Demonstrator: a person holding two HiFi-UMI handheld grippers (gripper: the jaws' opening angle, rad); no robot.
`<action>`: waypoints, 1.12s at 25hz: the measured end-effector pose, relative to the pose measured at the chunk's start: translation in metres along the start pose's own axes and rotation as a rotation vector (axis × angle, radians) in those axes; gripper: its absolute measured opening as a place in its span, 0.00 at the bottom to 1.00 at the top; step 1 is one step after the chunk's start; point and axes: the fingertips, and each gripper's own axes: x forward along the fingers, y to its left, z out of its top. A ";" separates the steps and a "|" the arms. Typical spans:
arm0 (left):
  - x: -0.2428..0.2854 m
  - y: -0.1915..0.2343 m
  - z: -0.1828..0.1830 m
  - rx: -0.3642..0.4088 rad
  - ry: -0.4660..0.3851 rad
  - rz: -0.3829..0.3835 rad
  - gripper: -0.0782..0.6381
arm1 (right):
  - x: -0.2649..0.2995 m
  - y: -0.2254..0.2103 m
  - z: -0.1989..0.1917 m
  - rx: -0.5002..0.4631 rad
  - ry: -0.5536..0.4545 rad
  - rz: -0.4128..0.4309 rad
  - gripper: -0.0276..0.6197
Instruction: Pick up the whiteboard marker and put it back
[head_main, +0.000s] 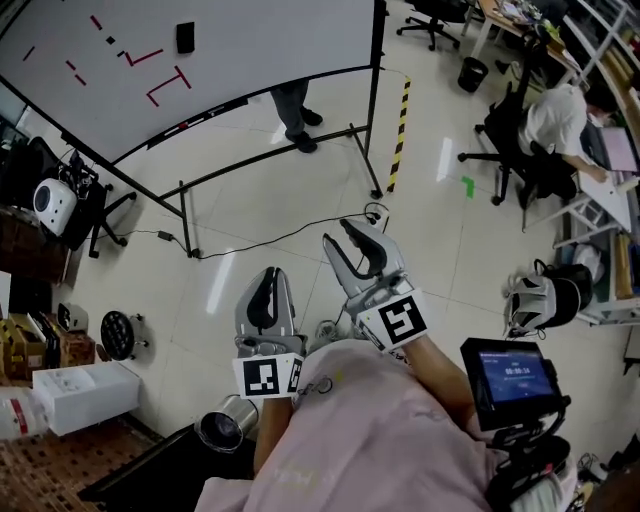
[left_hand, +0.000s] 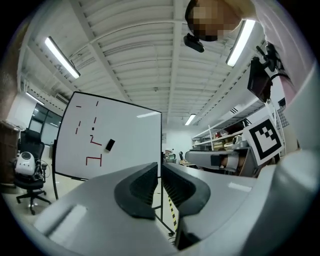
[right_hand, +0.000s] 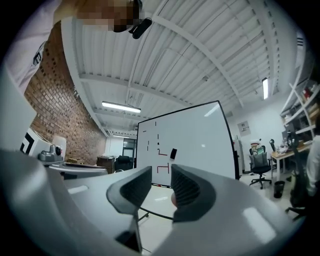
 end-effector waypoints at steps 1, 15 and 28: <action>0.002 -0.004 -0.002 -0.003 0.001 -0.013 0.14 | -0.002 -0.003 -0.002 0.010 0.005 -0.007 0.22; 0.008 -0.014 -0.003 0.013 0.013 -0.054 0.14 | 0.001 -0.003 0.010 0.002 -0.036 -0.028 0.22; -0.003 -0.020 -0.010 0.011 0.040 -0.059 0.14 | -0.003 0.006 0.004 0.003 -0.032 -0.037 0.20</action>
